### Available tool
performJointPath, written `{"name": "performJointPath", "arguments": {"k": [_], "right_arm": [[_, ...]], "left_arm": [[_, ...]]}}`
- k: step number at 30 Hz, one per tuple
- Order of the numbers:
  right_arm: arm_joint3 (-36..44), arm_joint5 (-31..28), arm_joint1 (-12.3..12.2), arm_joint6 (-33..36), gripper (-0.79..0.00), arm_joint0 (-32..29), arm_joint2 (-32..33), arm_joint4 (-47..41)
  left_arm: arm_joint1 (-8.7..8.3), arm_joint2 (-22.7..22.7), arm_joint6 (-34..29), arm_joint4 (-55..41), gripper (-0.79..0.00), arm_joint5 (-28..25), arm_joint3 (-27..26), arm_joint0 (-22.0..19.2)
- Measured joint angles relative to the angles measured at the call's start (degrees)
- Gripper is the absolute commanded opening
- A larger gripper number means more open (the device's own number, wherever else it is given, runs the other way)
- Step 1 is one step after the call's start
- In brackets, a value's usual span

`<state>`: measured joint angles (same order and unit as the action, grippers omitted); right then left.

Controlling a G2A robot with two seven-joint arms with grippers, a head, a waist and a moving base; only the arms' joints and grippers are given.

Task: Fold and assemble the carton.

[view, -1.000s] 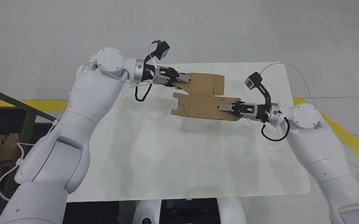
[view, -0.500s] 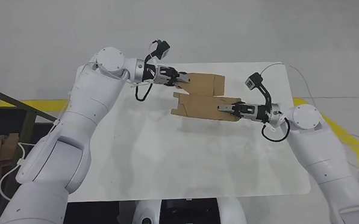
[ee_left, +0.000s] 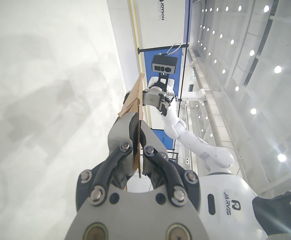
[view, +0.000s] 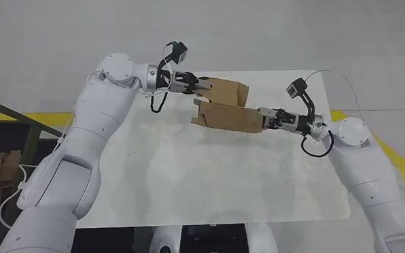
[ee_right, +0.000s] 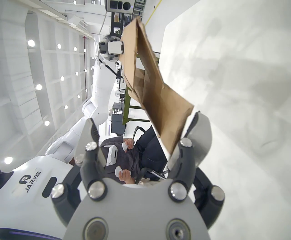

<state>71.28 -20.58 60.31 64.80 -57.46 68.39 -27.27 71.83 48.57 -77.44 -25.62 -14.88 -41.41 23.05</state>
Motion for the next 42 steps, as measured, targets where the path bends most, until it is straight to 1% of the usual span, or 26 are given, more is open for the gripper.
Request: {"name": "performJointPath", "arguments": {"k": [5, 10, 17, 30, 42], "right_arm": [[1.2, -0.1, -0.6, -1.0, 0.000, -1.3, 2.3, 0.5], [4.7, -0.8, -1.0, -0.5, 0.000, -3.0, 4.1, -0.5], [8.0, -0.8, -0.8, 2.0, 0.000, -3.0, 3.1, -2.3], [2.9, -3.3, 1.2, 4.4, 0.000, 2.2, -2.8, -8.5], [-0.7, -4.9, 2.7, 6.8, -0.003, 5.0, -6.3, -11.9]], "left_arm": [[-0.35, 0.8, -0.4, 0.2, -0.785, -0.5, -0.1, 0.5], [-0.52, 1.2, -0.8, 0.4, -0.785, -0.5, -1.0, 1.2], [-0.39, 1.2, -1.9, 0.2, -0.785, -0.8, -2.8, 1.8], [0.13, 1.7, -5.6, -3.8, -0.785, -0.7, -3.8, 2.5], [0.75, 1.3, -6.4, -4.7, -0.785, 0.0, -4.0, 2.4]]}}
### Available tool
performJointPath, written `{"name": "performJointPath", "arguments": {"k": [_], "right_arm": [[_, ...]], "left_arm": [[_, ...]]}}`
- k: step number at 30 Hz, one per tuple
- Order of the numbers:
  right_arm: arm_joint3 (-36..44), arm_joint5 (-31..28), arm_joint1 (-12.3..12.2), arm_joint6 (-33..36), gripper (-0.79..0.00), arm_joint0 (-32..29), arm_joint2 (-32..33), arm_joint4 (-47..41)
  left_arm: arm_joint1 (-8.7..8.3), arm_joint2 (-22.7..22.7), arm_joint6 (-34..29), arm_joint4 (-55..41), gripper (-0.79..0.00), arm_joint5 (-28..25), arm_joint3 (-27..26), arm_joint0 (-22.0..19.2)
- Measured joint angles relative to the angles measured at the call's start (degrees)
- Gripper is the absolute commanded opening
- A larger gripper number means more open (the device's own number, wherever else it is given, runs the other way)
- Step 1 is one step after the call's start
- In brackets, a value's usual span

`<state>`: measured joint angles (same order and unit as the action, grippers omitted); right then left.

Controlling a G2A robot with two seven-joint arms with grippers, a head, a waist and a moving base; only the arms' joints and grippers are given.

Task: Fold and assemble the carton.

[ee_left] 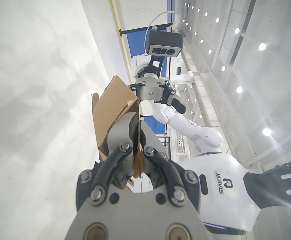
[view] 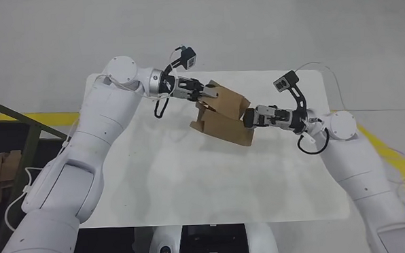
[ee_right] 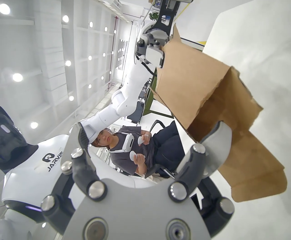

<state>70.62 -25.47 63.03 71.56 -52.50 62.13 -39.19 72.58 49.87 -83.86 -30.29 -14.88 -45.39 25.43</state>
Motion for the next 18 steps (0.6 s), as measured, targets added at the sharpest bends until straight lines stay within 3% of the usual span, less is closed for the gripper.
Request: {"name": "performJointPath", "arguments": {"k": [9, 18], "right_arm": [[-2.5, -0.7, 1.1, 1.4, -0.129, 1.7, -1.9, -2.0], [-5.8, -0.7, 1.9, 1.7, -0.083, 3.5, -2.9, -2.5]], "left_arm": [[0.25, 0.1, -0.3, -0.3, -0.785, -0.1, -0.3, 0.0], [0.29, 0.6, -0.5, -0.4, -0.785, -0.1, -0.4, 0.0]]}}
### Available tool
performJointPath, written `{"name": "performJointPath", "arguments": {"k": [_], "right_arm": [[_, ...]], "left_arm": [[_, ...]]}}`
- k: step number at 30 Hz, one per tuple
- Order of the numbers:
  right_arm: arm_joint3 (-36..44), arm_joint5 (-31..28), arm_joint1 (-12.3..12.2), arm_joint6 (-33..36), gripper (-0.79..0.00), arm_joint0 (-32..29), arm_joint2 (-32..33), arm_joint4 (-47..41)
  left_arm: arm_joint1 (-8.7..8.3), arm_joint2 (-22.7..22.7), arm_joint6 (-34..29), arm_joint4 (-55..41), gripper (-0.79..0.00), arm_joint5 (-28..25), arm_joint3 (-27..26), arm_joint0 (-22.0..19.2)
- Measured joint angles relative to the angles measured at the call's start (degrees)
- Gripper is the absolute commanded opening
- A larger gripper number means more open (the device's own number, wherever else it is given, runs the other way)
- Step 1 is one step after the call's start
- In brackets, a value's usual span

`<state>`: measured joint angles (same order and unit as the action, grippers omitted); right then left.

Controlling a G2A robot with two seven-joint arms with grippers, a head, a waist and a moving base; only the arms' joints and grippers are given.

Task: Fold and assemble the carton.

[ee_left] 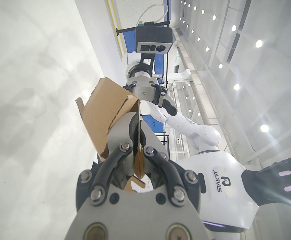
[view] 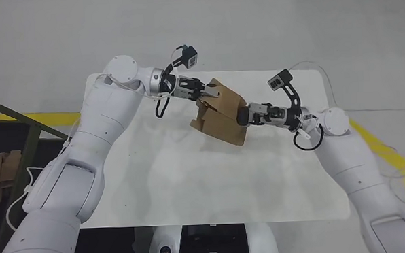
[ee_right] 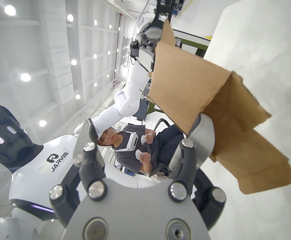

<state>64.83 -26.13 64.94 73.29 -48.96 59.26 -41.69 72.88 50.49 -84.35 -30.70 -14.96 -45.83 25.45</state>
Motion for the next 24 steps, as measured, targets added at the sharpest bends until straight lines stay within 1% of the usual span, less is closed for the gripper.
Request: {"name": "performJointPath", "arguments": {"k": [3, 5, 12, 15, 22, 24], "right_arm": [[-1.2, -0.1, 0.3, 0.0, -0.074, 0.6, -0.2, -0.1], [-1.8, -0.2, 0.4, 0.0, -0.086, 0.9, -0.2, -0.1], [-3.1, 0.1, 1.3, 1.4, -0.139, 2.2, -1.6, -1.1], [-3.9, 0.3, 1.9, 2.0, -0.179, 2.8, -2.6, -2.1], [-6.1, -0.9, 3.3, 4.1, -0.154, 4.0, -4.7, -5.0], [-6.4, -0.9, 3.6, 4.0, -0.160, 4.3, -5.0, -5.4]], "left_arm": [[-0.03, 0.2, -0.1, 0.0, -0.785, 0.0, -0.2, 0.0], [-0.05, 0.3, -0.2, 0.0, -0.785, 0.1, -0.3, 0.1], [-0.09, 0.8, -0.4, -0.2, -0.785, 0.1, -0.6, 0.4], [-0.12, 1.0, -0.3, -0.2, -0.785, 0.1, -0.8, 0.5], [-0.14, 1.4, -0.1, -0.2, -0.785, 0.0, -1.0, 0.7], [-0.18, 1.5, 0.0, -0.3, -0.785, -0.1, -1.0, 0.8]]}}
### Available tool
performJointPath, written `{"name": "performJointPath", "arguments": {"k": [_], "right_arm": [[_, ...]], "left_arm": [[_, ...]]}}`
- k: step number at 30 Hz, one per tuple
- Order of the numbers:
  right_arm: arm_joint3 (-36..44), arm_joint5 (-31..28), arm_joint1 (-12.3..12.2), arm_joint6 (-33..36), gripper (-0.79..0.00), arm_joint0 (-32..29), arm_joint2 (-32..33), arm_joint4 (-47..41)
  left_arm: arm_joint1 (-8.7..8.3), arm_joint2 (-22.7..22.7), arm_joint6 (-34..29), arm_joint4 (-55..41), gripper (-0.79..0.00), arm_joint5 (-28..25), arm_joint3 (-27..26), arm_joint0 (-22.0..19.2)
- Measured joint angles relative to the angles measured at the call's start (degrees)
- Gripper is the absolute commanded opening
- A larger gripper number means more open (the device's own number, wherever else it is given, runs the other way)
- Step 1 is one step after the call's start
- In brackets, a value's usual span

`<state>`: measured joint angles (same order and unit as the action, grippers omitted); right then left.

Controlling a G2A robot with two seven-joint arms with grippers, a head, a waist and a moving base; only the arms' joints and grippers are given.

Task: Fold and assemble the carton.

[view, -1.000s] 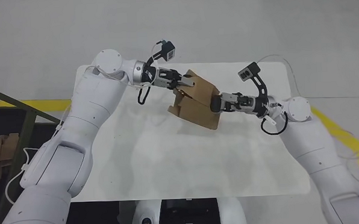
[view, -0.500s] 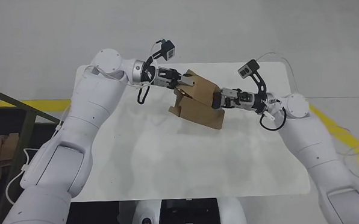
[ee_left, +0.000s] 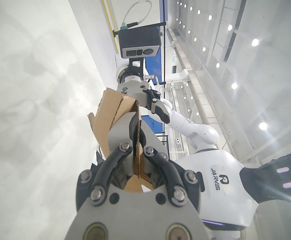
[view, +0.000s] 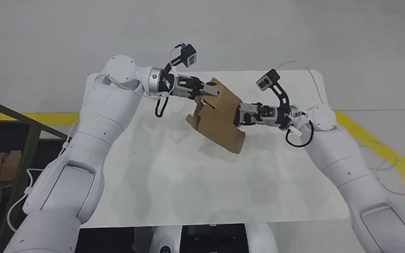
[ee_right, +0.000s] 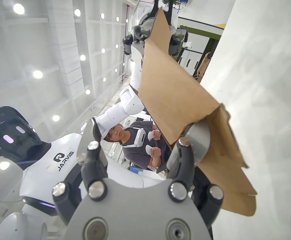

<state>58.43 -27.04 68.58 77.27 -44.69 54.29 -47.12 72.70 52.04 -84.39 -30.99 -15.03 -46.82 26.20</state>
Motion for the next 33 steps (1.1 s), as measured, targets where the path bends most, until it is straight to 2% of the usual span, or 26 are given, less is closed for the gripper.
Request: {"name": "performJointPath", "arguments": {"k": [18, 21, 26, 33], "right_arm": [[0.9, 0.0, -0.2, -0.1, -0.172, -0.5, 3.9, 0.3], [1.0, -0.2, 0.0, -0.2, -0.206, -0.4, 3.8, 0.8], [0.4, -0.9, 0.3, -0.9, -0.311, 0.1, 3.5, 1.6], [-0.5, -1.2, 0.8, -1.3, -0.394, 0.7, 3.0, 2.7]], "left_arm": [[-0.17, 0.7, -0.3, 0.6, -0.785, 0.5, 0.4, 0.3], [-0.13, 0.7, -0.3, 0.7, -0.785, 0.5, 0.4, 0.3], [-0.06, 0.6, -0.5, 0.8, -0.785, 0.6, 0.4, 0.3], [0.04, 0.5, -0.6, 0.9, -0.785, 0.6, 0.4, 0.2]]}}
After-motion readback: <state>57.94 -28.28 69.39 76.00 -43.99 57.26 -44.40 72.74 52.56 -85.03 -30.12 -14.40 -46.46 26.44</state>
